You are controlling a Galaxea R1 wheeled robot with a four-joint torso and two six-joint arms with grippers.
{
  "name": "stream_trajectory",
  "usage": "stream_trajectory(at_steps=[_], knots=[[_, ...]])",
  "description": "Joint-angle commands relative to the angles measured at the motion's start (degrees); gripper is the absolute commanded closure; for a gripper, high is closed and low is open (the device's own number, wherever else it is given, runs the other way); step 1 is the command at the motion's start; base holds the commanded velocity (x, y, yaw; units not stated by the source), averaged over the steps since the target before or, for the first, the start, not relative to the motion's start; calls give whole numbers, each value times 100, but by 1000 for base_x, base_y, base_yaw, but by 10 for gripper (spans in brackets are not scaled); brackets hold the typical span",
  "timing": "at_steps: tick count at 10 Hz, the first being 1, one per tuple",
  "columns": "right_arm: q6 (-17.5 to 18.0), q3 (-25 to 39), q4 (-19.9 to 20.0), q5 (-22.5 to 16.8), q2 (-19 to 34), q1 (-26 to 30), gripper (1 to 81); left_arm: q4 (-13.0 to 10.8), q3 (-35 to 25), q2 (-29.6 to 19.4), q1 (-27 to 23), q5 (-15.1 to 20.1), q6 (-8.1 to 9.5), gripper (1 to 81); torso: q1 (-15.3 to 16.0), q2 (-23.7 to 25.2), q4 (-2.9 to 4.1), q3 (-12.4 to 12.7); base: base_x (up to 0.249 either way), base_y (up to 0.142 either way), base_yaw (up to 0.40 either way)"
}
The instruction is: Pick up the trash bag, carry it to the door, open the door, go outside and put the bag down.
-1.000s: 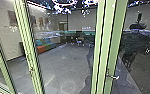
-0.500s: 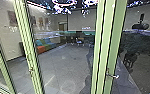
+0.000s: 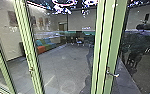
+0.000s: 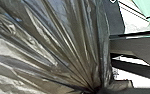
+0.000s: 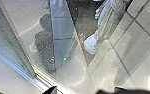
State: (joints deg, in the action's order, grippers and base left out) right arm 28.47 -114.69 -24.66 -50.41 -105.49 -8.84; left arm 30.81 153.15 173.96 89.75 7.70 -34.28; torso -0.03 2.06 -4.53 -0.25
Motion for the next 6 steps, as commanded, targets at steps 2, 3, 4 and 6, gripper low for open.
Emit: stream_trajectory(at_steps=[2,3,4,6], knots=[[-570,-483,-1296,1235,-46,1010,10,66,-31,16,-269,460,0,811,3,0,0,0,0,0,0],[-657,-536,-1296,1235,-54,1019,10,57,-31,25,-269,460,0,811,3,0,0,0,0,0,0],[-676,-536,-1322,1235,-46,1028,10,57,-31,34,-269,460,0,811,3,0,0,0,0,0,0],[-676,-615,-1471,1288,-54,1255,10,57,-31,52,-269,460,0,811,3,0,0,0,0,0,0]])
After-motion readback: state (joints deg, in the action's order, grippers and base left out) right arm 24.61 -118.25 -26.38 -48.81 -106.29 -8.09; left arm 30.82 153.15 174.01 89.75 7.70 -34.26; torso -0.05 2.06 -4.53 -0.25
